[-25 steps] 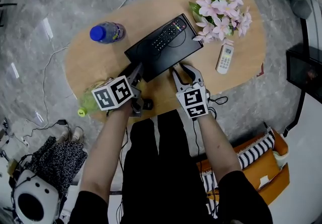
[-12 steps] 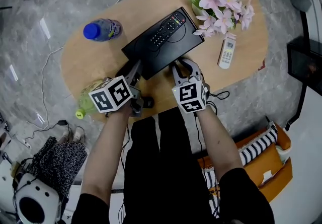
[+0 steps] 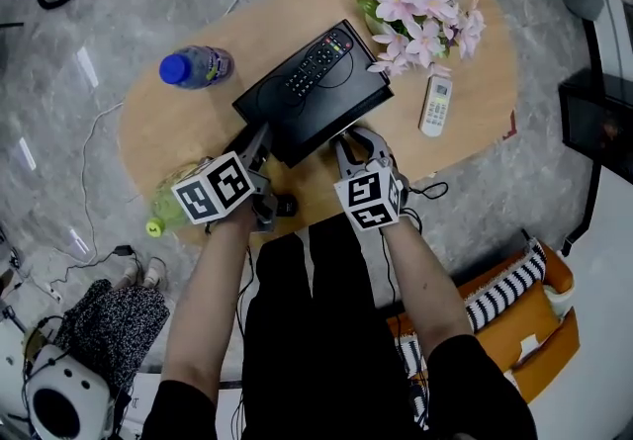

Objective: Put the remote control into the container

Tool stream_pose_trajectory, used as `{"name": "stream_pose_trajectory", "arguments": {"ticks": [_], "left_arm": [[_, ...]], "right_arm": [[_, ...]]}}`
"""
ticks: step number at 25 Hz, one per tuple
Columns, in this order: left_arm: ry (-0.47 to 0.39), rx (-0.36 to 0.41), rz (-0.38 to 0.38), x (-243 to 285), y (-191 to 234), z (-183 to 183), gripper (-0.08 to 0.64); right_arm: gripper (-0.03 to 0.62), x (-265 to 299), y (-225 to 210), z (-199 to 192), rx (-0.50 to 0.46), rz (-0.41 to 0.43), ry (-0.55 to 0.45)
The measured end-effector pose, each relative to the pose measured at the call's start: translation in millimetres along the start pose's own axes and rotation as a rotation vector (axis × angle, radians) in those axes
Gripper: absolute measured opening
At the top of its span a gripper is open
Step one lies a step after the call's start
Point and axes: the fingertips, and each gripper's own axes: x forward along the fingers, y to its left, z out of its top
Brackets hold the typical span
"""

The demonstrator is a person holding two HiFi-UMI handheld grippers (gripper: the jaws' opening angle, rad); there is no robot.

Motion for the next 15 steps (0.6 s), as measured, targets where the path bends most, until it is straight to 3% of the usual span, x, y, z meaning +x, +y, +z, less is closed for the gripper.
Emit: {"name": "stream_pose_trajectory", "arguments": {"ticks": [10,15], "left_arm": [[-0.014,0.021,0.018,0.5,-0.5,1.5,0.163],[-0.018,0.071,0.042,-1.8,-3.0,4.9,0.163]], "right_arm": [[0.072,-24.7,0.1,-33.7,0.005,-0.040,0.022],[0.072,-33.6,3.1,-46.1,0.027,-0.048,0.032]]}}
